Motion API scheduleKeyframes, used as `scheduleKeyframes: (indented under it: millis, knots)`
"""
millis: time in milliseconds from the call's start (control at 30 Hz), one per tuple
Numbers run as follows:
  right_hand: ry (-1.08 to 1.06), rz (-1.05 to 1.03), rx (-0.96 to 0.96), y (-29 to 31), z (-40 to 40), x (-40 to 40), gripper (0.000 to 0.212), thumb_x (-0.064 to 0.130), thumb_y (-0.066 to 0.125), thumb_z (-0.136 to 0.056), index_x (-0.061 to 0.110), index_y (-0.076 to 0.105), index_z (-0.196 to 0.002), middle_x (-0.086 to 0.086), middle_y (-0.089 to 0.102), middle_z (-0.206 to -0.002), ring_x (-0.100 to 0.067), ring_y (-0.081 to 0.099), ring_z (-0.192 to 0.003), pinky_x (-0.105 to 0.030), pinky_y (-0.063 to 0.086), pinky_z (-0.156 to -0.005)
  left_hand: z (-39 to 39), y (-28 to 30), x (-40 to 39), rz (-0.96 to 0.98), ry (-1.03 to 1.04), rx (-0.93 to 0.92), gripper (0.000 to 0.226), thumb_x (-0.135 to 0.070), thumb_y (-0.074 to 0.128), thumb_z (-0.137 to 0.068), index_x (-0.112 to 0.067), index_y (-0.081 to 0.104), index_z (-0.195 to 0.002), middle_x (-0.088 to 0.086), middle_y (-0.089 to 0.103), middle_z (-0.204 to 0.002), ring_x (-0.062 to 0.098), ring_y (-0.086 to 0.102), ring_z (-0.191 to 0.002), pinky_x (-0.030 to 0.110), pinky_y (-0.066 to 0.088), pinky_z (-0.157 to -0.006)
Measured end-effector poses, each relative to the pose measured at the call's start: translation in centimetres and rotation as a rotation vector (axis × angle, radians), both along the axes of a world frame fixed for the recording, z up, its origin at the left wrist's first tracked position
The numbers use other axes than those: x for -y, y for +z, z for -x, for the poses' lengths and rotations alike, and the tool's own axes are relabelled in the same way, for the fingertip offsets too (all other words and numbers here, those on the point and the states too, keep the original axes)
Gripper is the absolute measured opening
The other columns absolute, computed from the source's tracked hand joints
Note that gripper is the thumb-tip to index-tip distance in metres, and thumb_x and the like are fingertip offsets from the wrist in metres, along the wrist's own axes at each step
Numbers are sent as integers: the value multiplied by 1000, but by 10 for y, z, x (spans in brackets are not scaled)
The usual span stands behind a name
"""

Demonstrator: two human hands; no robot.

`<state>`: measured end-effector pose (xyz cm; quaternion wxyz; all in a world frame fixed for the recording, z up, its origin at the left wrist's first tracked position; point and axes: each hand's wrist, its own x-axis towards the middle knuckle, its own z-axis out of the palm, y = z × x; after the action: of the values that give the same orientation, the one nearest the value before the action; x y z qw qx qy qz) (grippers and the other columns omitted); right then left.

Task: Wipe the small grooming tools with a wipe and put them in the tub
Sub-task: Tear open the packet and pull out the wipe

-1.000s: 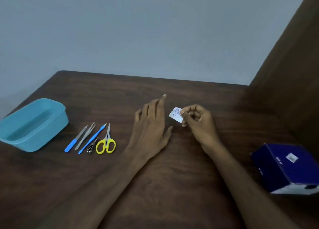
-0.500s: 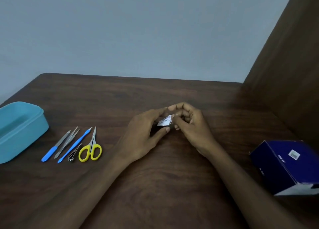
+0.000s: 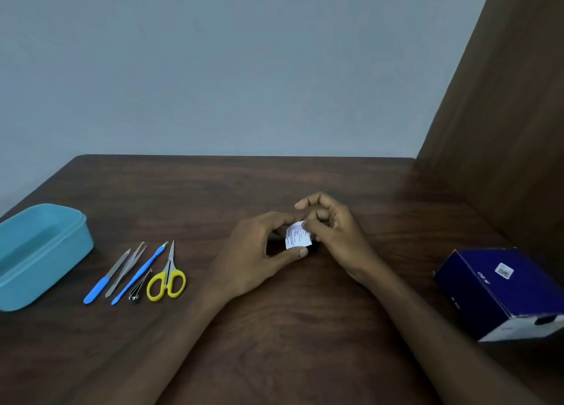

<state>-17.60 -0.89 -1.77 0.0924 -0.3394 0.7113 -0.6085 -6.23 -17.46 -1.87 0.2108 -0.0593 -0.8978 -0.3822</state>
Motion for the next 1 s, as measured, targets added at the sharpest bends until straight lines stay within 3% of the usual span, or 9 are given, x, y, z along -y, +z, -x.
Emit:
scheduleKeyframes:
  millis: [100, 300, 667, 800, 1000]
  knots:
    - [17, 98, 113, 2, 1, 1, 27, 21, 60, -90, 13, 70, -114, -17, 63, -73, -18, 55, -64, -33, 46, -66, -3, 4, -1, -76, 14, -21, 45, -34, 85, -90, -30, 72, -132, -19, 76, -113, 2, 72, -106, 21, 60, -88]
    - [30, 114, 132, 1, 3, 1, 32, 15, 62, -85, 11, 71, -115, -18, 59, -72, -20, 54, -63, -25, 45, -64, -4, 5, -2, -192, 46, -32, 43, -30, 87, -89, -28, 73, -130, -19, 78, -109, -5, 74, -99, 10, 55, -83]
    - [61, 135, 140, 5, 2, -1, 35, 12, 70, -81, 11, 71, -116, -16, 59, -76, -15, 54, -61, -22, 46, -62, -4, 5, -3, -137, 29, -53, 43, -29, 85, -90, -25, 73, -131, -21, 77, -111, -6, 72, -103, 8, 54, -84]
    - [62, 119, 131, 2, 3, -2, 33, 11, 73, -82, 15, 71, -115, -9, 64, -73, -15, 55, -62, -27, 49, -67, -2, 2, -1, -54, 63, -65, 41, -31, 85, -91, -27, 73, -130, -21, 76, -111, -7, 71, -103, 8, 54, -83]
    - [21, 72, 106, -2, 5, 0, 31, -4, 74, -90, 12, 69, -116, -2, 71, -74, -12, 60, -62, -29, 52, -70, -1, 0, 1, 32, 138, -74, 42, -29, 87, -88, -28, 75, -128, -20, 75, -105, -7, 69, -91, 4, 48, -69]
